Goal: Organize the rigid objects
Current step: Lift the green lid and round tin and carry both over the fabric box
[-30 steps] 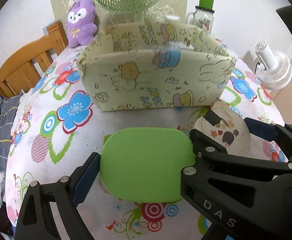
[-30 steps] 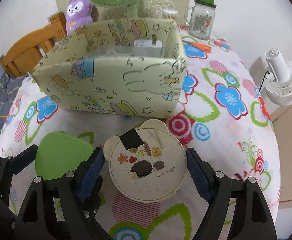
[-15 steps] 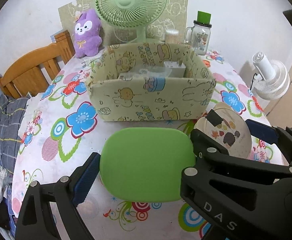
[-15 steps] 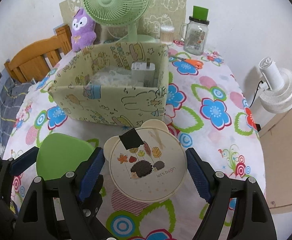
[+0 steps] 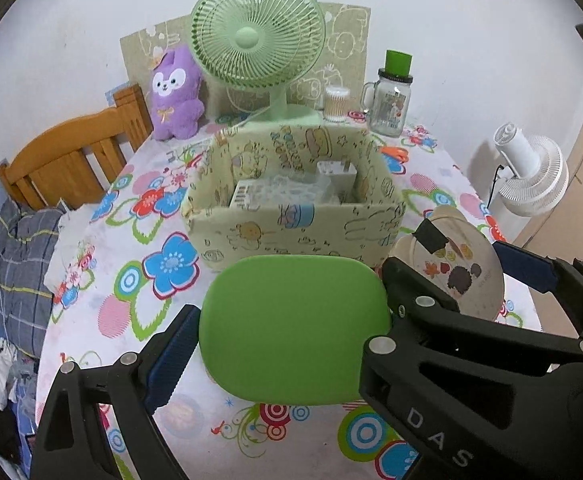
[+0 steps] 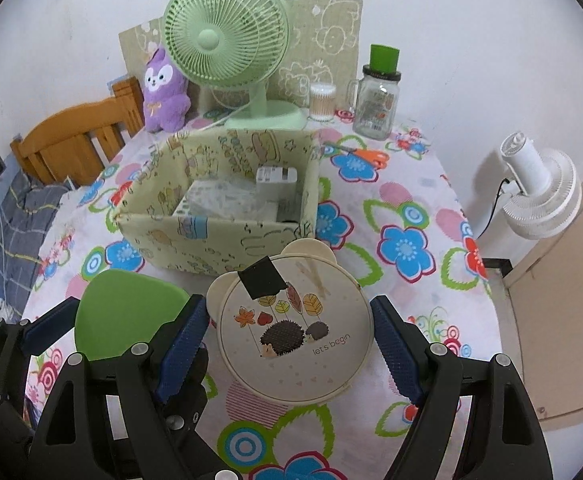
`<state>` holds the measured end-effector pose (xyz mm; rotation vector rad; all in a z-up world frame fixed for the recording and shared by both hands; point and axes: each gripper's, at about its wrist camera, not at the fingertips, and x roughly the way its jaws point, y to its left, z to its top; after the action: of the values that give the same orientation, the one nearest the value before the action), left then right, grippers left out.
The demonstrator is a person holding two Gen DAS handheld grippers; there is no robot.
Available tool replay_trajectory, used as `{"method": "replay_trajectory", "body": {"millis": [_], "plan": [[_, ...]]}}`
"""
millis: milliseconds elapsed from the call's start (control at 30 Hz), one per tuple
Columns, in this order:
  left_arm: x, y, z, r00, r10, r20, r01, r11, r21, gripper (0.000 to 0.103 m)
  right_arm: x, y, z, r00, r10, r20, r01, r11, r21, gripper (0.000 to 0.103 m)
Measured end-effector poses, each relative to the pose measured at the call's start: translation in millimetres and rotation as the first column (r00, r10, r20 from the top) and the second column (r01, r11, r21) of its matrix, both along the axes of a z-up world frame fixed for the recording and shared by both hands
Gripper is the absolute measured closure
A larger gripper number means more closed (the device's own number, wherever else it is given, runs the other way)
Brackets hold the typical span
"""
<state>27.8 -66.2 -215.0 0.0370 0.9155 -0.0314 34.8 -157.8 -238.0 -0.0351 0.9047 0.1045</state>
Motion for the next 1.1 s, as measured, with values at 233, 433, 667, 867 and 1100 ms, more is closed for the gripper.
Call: {"method": "replay_trajectory", "body": {"millis": [233, 433, 667, 867, 1100], "plan": [[2, -1, 15, 1.000, -0.017, 0.015, 0.017, 1.000, -0.007, 0.008, -2, -3, 17, 0.999, -0.028, 0.024, 0.028, 1.000, -0.007, 0.020], [7, -4, 28, 0.999, -0.034, 0.033, 0.034, 0.999, -0.015, 0.008, 0, -6, 32, 0.997, -0.058, 0.045, 0.058, 0.998, -0.003, 0.020], [16, -3, 41, 0.998, -0.051, 0.041, 0.052, 0.998, -0.021, 0.008, 5, -6, 45, 0.995, -0.080, 0.056, 0.080, 0.997, 0.001, 0.020], [23, 0, 50, 0.996, -0.067, 0.051, 0.068, 0.998, -0.017, 0.008, 11, -3, 55, 0.993, -0.100, 0.063, 0.099, 0.995, 0.008, 0.020], [35, 5, 59, 0.994, -0.084, 0.065, 0.085, 0.996, -0.019, 0.008, 21, 2, 66, 0.990, -0.118, 0.075, 0.118, 0.993, 0.009, 0.020]]}}
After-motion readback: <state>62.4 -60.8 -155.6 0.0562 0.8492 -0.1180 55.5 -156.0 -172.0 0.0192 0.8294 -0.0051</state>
